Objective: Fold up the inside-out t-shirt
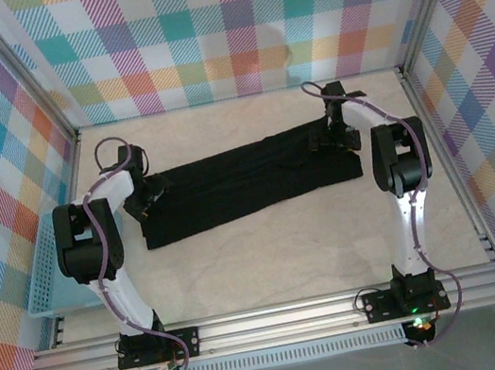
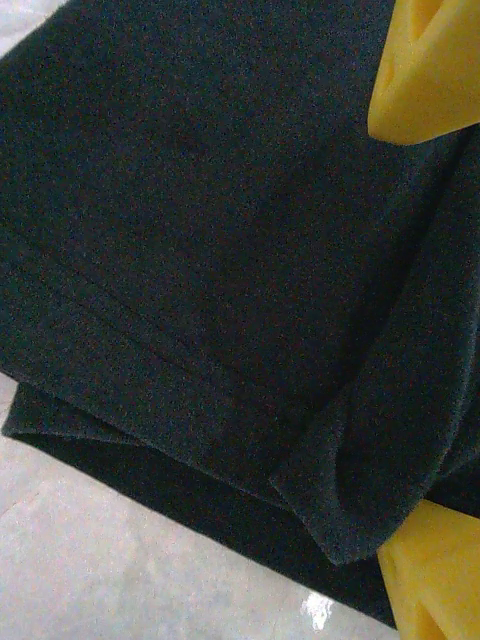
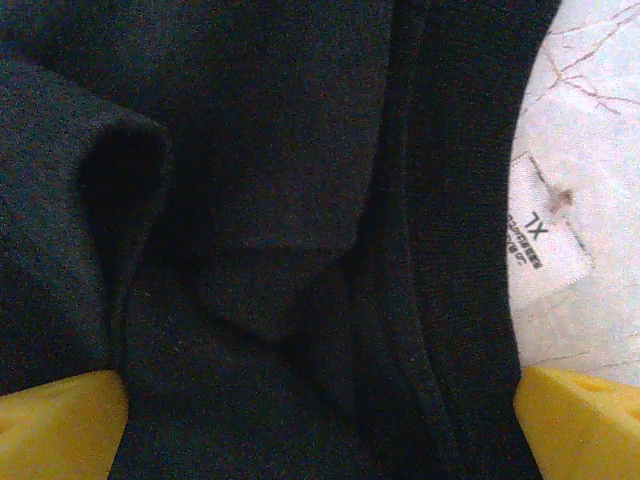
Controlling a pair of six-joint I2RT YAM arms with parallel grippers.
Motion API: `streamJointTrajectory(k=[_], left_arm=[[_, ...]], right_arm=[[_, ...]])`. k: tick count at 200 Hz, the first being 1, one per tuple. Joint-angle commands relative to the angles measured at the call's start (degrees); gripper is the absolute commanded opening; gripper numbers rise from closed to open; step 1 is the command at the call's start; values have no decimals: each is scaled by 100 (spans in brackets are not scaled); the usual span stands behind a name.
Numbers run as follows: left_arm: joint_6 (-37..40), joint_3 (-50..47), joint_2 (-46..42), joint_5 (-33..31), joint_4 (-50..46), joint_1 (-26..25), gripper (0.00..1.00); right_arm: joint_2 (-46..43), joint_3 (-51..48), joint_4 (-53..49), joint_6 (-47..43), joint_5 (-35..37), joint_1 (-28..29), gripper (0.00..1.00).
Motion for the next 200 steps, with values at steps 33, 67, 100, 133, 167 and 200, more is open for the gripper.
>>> streamJointTrajectory(k=[33,67,100,133,167,200], left_arm=[[-80,-348,149,249,-13,87,92],[-154,-651,-11,197,132,90,92],[-215,-884,-82,235,284,74,92],[-201,-1091,-107,255,367,-30,92],[-309,-1567,-473,177,470,-415,93],[-652,-2089,-1124,110,513,-1312,94]], right_arm=[[556,479,-826,156,101,103,83],[606,474,-853,174,-84,149,67],[531,318,-741,231,-172,167,39],[38,-289,-388,388,36,-24,15],[-822,-1030,-229,282,361,-545,3],[-1297,-1071,-651,-40,1159,-670,0]])
